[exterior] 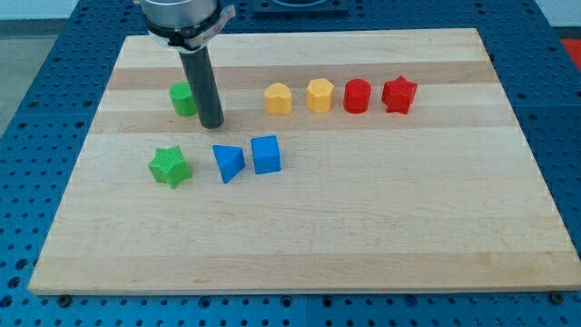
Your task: Place the cube below the hexagon
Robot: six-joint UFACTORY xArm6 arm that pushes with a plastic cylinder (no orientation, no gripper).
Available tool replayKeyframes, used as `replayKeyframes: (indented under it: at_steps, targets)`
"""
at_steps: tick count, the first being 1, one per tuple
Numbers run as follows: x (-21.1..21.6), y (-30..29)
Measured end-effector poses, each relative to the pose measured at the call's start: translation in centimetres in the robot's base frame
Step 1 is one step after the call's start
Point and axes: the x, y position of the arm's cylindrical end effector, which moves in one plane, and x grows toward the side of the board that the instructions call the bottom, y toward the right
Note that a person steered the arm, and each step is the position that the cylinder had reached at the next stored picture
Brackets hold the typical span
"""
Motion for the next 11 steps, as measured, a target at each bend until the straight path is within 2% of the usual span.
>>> replayKeyframes:
  at_steps: [2,4,5,7,11]
  targets:
    - [-5.1,-0.6]
    - [-6.1,-7.0]
    - [-6.1,-7.0]
    - [-5.1,-9.2]
    - [0.7,-10.8]
